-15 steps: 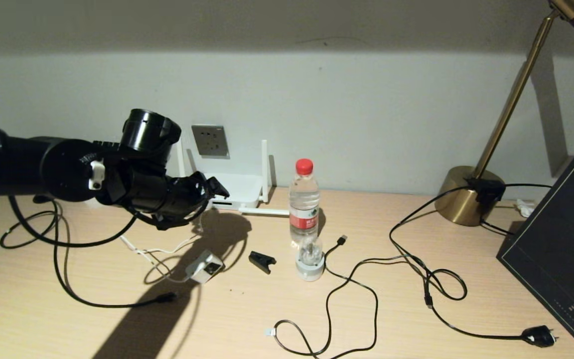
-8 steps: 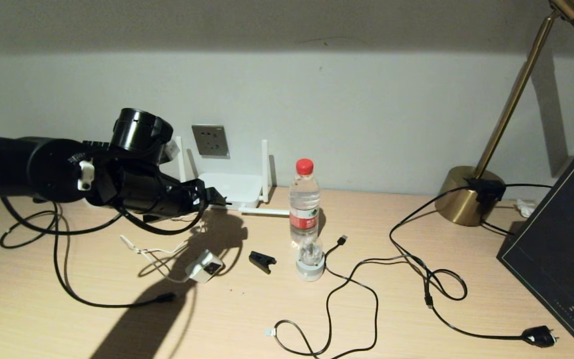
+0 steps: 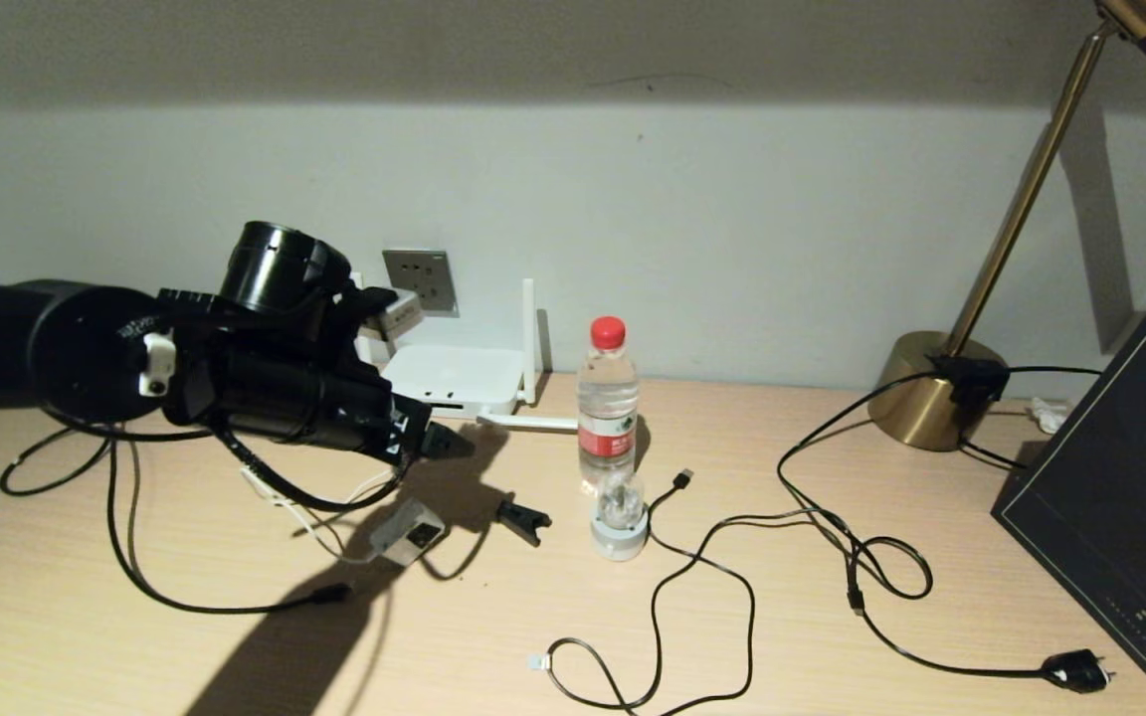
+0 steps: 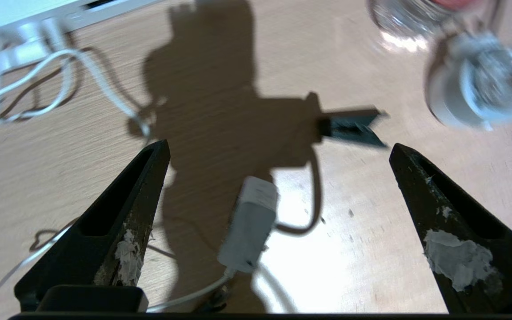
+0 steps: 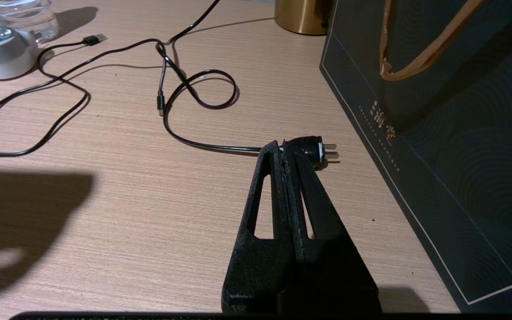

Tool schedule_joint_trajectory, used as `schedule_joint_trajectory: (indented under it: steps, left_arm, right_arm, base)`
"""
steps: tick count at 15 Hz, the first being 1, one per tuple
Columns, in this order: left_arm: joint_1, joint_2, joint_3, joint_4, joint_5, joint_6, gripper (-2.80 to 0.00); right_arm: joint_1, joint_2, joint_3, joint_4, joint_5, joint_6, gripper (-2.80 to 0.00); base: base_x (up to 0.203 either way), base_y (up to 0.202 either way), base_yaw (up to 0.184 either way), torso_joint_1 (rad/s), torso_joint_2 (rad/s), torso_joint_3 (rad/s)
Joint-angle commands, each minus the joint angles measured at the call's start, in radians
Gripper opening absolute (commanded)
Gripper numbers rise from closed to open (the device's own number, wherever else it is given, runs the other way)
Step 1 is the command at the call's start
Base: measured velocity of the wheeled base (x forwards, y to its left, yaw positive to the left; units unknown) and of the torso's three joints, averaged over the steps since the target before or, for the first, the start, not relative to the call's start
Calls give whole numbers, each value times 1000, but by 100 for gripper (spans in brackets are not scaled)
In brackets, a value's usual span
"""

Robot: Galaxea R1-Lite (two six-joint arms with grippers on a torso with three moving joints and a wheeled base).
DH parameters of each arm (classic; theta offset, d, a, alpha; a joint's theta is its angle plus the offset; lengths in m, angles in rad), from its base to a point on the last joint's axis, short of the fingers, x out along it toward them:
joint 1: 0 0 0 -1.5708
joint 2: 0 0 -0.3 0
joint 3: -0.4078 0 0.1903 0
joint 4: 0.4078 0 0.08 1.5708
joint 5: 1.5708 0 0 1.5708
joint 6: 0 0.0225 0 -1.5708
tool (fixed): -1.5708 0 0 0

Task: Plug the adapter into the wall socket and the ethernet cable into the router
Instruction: Pick up plug

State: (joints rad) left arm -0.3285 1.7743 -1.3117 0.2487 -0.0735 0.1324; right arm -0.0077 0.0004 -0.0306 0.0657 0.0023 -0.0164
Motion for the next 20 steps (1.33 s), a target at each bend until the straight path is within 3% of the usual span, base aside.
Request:
schedule_joint_trajectory:
  steps: [1,7,12,20]
  left_arm:
    - [-13,-22,13,9,-32,77,0]
    - [26,-31,94,16,-38,425,0]
    - [32,11,150,3,10,431,0]
    - [34,34,188,-10,6,429,0]
  right_arm:
    - [0,0,0,0,1,0,-280]
    - [0,1,0,0,1,0,-280]
    - [0,0,0,0,1,0,-280]
    - [0,0,0,0,1,0,-280]
  base:
    - [0,0,0,0,0,0]
    - [0,0,0,0,0,0]
    - [0,0,0,0,0,0]
    - [0,0,0,0,0,0]
